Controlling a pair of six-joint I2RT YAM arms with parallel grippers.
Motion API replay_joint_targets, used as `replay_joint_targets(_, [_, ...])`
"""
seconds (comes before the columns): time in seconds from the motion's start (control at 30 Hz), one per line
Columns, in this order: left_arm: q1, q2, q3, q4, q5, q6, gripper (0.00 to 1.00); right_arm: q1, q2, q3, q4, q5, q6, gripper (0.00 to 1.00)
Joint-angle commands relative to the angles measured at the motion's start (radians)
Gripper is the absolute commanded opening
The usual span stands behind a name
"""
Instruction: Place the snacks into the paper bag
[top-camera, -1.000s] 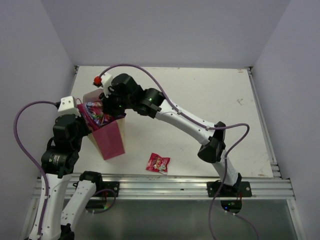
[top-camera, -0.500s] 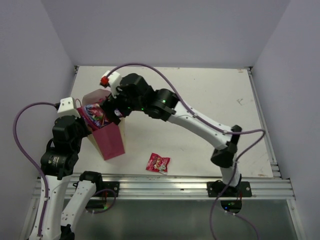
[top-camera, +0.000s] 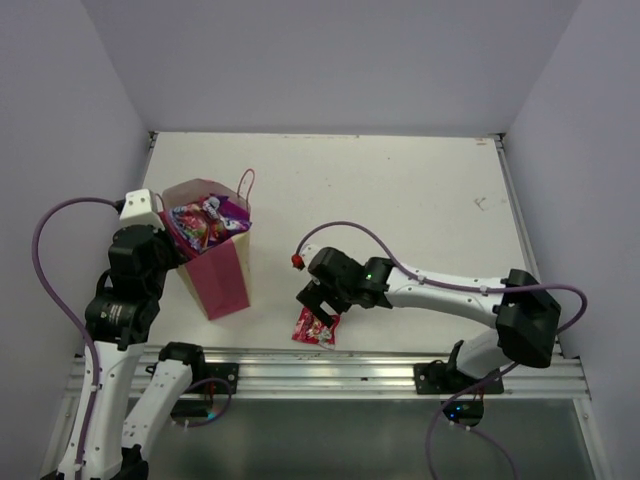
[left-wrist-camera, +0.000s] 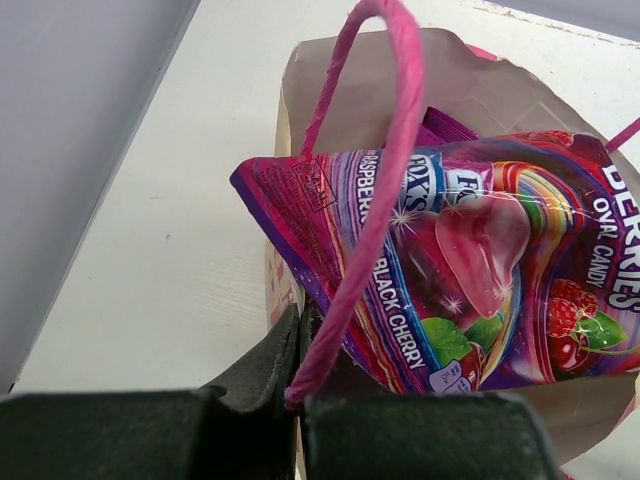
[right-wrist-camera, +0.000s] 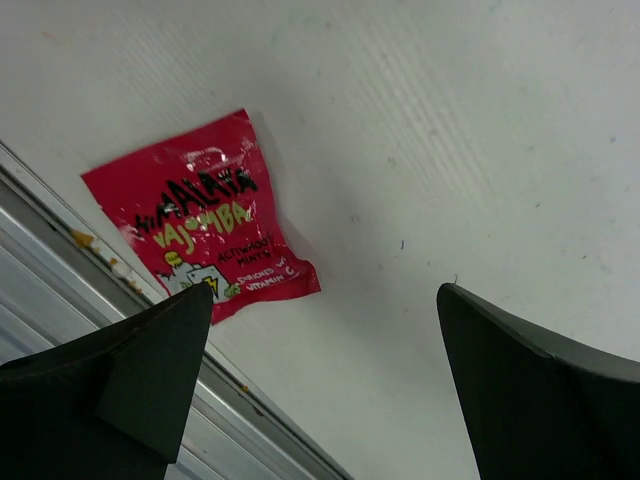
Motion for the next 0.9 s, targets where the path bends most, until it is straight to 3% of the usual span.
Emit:
replay_joint_targets(0.0, [0.002, 0.016, 0.030, 0.042, 0.038, 0.023, 0.00, 0.002, 0.004, -0.029, 0.132, -0.019, 0.060, 0.99])
replay_joint_targets(0.23, [0.002, 0.016, 0.061, 0.018, 0.022, 0.034, 0.00, 0.004, 0.099, -0.098, 0.210, -0.100, 0.077, 0.98])
replay_joint_targets(0.53, [0.002, 0.011, 0.065, 0.001, 0.009, 0.035, 0.00, 0.005, 0.180, -0.121, 0.210, -0.191, 0.078, 0.89])
replay_joint_targets(0.67, [0.002, 0.010, 0.061, 0.000, 0.002, 0.037, 0.00, 0.008, 0.170, -0.134, 0.189, -0.201, 0.082, 0.76])
replay_joint_targets(0.7, [0.002, 0.010, 0.061, -0.001, 0.002, 0.037, 0.00, 0.011, 0.170, -0.132, 0.181, -0.203, 0.082, 0.63])
replay_joint_targets(0.87, [0.001, 0.011, 0.046, 0.010, -0.002, 0.037, 0.00, 0.013, 0.176, -0.132, 0.150, -0.218, 0.072, 0.37])
